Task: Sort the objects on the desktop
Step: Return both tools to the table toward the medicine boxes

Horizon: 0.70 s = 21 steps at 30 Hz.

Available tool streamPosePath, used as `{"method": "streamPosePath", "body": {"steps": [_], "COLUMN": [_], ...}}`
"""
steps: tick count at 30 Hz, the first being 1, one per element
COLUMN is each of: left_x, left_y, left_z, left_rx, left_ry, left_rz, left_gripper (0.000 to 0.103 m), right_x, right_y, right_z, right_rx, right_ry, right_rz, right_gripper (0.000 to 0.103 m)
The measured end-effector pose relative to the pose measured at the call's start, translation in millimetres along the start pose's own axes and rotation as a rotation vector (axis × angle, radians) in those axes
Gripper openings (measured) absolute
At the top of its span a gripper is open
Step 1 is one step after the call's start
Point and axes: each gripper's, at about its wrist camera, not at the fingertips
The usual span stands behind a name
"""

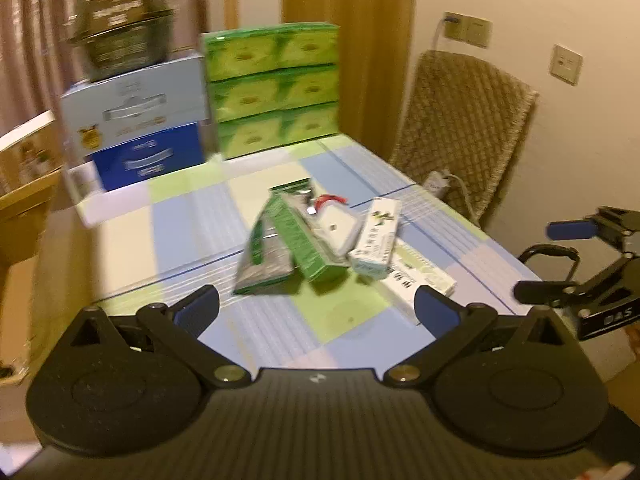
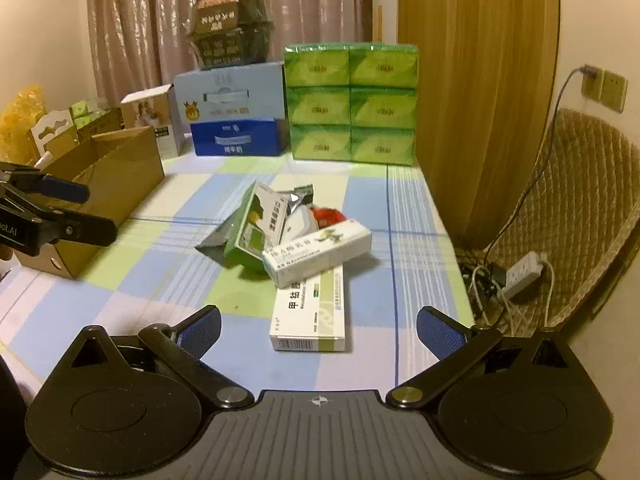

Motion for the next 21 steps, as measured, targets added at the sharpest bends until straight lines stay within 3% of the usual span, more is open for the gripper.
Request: {"method": "streamPosePath", "body": {"steps": [4,16,21], "left_x": [-5.3,-7.2,-10.0], "left_y": [-25.8,-90.2,-106.5], "left_z": [3.5,9.0,13.7], "left_rx": [0.006,0.062,0.053], "left_ry": [-0.046,-0.164,-0.194], "left_rz": [-0.047,-0.157,-0.192], "left_gripper": [0.101,0.077,0.07], "right_x": [-3.2,-9.6,-13.2], "right_y": [-20.0,-63.6,-79.0], "right_z": [-2.9,-17.3,-23.1], "right_rx": [0.021,0.054,0.065], "right_ry": [-0.005,0.011,0.014], "right_rz": [0.01,0.042,0.062], "right_gripper": [0.101,0.1,0.087]}}
Point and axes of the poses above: each gripper's, at about its wrist camera, not at the fingertips, and y roughly against the way its jaws point, x to its left, z to its top, and after that the axes turned 4 degrees about -z, right-handed
